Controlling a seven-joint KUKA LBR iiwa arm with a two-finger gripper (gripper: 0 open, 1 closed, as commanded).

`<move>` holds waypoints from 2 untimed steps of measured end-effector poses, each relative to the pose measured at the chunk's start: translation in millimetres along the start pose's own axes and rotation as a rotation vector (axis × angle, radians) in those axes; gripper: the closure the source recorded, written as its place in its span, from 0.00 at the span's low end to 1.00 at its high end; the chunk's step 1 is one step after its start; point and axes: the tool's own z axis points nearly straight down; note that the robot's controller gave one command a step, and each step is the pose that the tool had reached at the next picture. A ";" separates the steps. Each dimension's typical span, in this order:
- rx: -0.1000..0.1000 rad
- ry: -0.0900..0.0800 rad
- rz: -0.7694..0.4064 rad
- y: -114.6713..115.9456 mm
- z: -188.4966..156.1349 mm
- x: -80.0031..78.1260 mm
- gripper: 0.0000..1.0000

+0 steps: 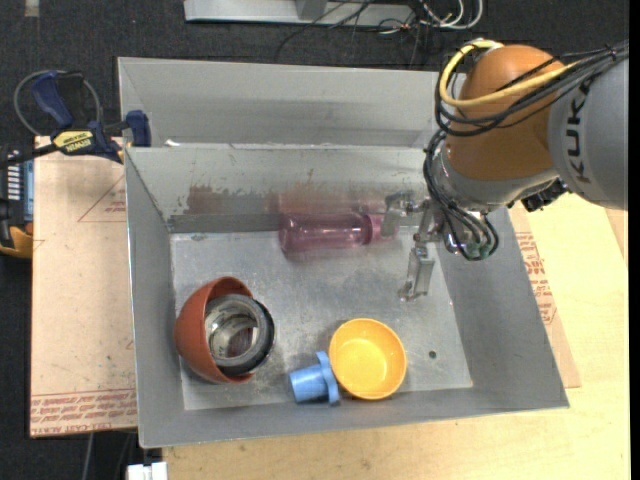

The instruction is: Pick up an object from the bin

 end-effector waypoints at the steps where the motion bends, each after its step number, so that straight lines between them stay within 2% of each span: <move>1: 0.000 0.000 0.000 0.0 0.0 0.0 0.00; 2: -0.002 0.004 -0.211 62.0 55.4 84.1 0.00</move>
Offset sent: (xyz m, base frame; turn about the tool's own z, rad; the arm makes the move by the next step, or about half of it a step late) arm -0.0880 0.0643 -0.0576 -0.2253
